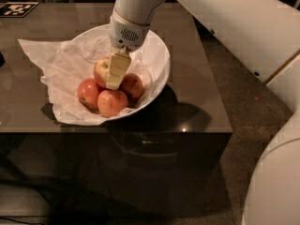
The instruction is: Pick apple from white bowl
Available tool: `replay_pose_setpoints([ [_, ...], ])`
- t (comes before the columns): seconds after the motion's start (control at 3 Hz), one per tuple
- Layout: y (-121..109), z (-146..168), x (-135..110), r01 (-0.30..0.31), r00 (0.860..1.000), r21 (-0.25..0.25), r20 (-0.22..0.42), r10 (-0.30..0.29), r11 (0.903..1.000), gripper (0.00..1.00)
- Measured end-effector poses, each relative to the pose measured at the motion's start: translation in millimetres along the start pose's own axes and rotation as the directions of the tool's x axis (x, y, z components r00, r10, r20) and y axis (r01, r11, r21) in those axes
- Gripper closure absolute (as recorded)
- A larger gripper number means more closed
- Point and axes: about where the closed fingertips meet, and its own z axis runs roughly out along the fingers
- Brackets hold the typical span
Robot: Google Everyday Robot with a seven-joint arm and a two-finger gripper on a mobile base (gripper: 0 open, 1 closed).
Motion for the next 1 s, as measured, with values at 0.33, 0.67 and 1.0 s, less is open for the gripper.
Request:
replay_pose_setpoints([
  [0.33,0.0,-0.2,-0.1,0.000,1.000,0.001,0.000,0.000,1.0000,0.89],
  [0.67,2.4,-11.9,-3.5,0.009,1.000,0.040,-0.019,-0.009,0.9992,1.00],
  [1.0,10.8,-47.4,-12.3,0.032,0.999,0.128,-0.034,-0.028,0.9913,1.00],
])
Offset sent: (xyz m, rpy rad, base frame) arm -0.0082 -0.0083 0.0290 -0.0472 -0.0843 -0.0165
